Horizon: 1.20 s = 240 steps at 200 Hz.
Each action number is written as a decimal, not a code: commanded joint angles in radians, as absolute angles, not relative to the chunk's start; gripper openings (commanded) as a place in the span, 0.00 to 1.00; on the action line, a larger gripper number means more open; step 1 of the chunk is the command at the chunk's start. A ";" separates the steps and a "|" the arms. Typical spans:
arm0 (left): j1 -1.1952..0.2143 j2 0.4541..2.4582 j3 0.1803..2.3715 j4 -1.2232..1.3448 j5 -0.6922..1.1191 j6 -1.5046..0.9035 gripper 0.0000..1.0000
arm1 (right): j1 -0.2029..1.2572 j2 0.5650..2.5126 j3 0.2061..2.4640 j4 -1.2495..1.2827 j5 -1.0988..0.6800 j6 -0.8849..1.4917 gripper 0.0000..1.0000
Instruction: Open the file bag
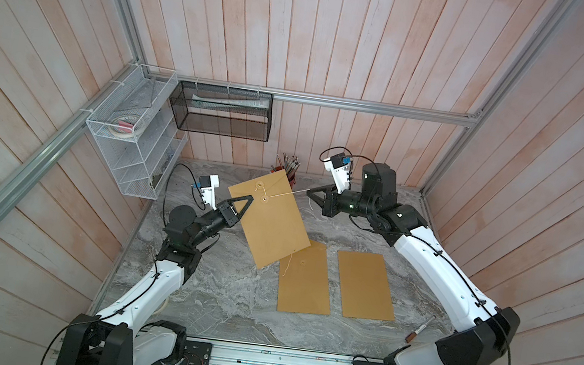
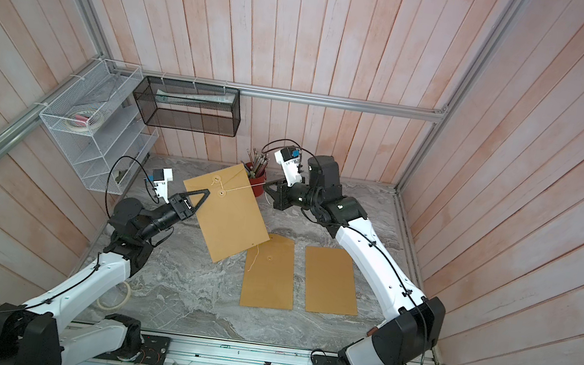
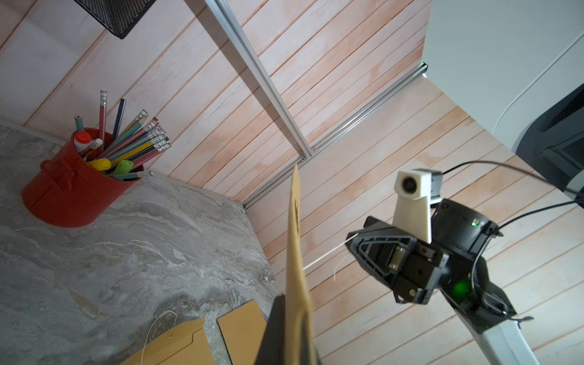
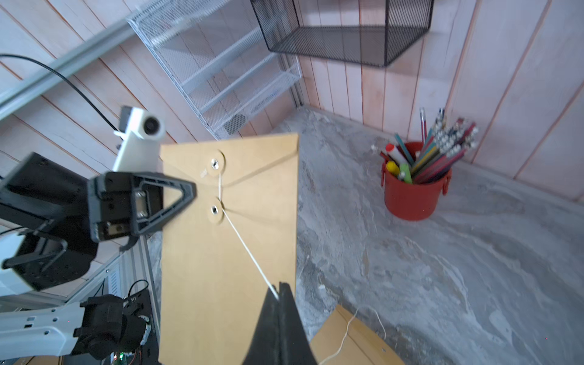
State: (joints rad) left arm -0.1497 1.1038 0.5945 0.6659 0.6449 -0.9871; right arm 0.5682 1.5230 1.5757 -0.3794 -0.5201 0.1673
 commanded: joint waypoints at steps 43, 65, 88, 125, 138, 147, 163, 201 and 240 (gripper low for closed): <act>-0.173 1.100 0.594 0.603 0.725 -0.914 0.00 | 0.666 1.725 1.879 -0.491 -0.555 0.094 0.00; -0.201 1.123 0.607 0.598 0.726 -0.898 0.00 | 0.721 1.796 1.996 -0.522 -0.561 0.084 0.00; -0.222 1.145 0.614 0.612 0.721 -0.897 0.00 | 0.782 1.867 2.109 -0.554 -0.568 0.076 0.00; -0.226 1.170 0.635 0.647 0.700 -0.910 0.00 | 0.871 1.917 2.162 -0.571 -0.589 0.078 0.00; -0.224 1.178 0.649 0.662 0.684 -0.915 0.00 | 0.901 1.904 2.129 -0.564 -0.585 0.078 0.00; -0.219 1.181 0.653 0.683 0.677 -0.927 0.00 | 0.915 1.885 2.087 -0.553 -0.577 0.081 0.00; -0.196 1.186 0.657 0.728 0.672 -0.961 0.00 | 0.920 1.820 1.965 -0.511 -0.554 0.102 0.00; -0.143 1.168 0.679 0.728 0.685 -0.971 0.00 | 0.897 1.632 1.664 -0.400 -0.477 0.172 0.00; -0.135 1.154 0.687 0.714 0.702 -0.962 0.00 | 0.807 1.534 1.525 -0.382 -0.440 0.205 0.00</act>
